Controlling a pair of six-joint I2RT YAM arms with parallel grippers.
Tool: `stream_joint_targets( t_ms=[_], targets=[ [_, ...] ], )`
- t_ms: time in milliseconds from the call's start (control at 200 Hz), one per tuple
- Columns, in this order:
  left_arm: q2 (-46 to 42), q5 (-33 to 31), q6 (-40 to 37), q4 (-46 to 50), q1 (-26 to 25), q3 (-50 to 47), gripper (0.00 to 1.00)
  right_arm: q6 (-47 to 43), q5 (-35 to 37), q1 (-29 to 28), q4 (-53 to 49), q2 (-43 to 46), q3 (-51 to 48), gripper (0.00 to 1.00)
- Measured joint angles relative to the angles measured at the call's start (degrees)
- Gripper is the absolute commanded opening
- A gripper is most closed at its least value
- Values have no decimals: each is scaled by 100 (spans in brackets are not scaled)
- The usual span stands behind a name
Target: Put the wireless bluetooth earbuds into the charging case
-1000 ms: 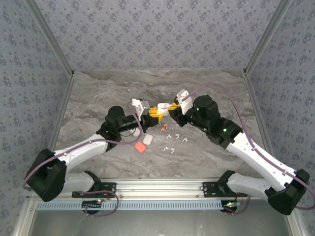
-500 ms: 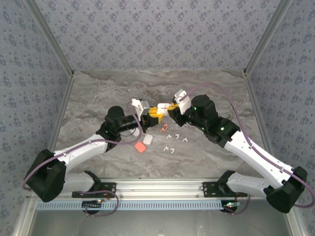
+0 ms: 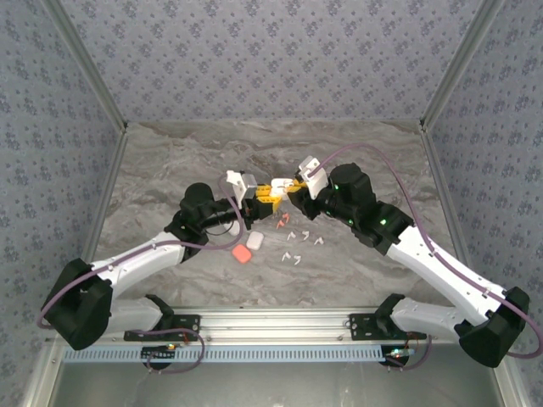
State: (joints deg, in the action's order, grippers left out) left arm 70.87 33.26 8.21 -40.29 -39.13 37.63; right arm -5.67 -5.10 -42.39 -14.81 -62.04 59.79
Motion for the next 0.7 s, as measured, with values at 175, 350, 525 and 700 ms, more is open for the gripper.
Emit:
stream_joint_targets(
  t_ms=[175, 350, 525, 700],
  targets=[
    [0, 35, 2, 0, 0, 0, 0, 2, -221, 76, -2, 0, 0, 25],
    [0, 46, 4, 0, 0, 0, 0, 22, -638, 179, 4, 7, 0, 36],
    [-7, 33, 33, -72, 0, 0, 0, 170, -1150, 319, -37, 74, 2, 56],
    [-46, -44, 44, -168, 0, -7, 0, 573, -1182, 551, -201, 140, 223, 76]
  ],
)
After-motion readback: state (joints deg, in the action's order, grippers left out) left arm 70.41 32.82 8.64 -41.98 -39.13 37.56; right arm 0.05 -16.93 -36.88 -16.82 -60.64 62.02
